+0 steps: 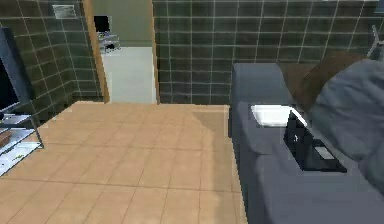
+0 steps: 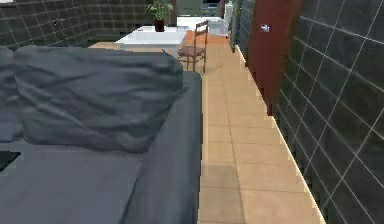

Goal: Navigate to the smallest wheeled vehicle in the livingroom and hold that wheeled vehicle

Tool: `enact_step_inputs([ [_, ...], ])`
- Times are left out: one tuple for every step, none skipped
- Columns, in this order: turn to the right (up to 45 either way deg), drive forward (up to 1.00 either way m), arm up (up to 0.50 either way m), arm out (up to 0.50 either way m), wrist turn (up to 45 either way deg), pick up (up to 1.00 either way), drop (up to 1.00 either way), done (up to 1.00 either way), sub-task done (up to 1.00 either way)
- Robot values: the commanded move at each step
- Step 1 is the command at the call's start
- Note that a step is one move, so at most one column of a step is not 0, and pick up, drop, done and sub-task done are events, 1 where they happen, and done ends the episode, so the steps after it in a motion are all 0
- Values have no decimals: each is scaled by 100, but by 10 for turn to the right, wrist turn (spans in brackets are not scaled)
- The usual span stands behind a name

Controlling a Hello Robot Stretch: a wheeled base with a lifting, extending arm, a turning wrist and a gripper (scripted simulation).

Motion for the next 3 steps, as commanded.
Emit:
enact_step_inputs([
  [-450, 0, 0, 0, 0, 0, 0, 0, 0],
  [-390, 0, 0, 0, 0, 0, 0, 0, 0],
  [0, 30, 0, 0, 0, 0, 0, 0, 0],
])
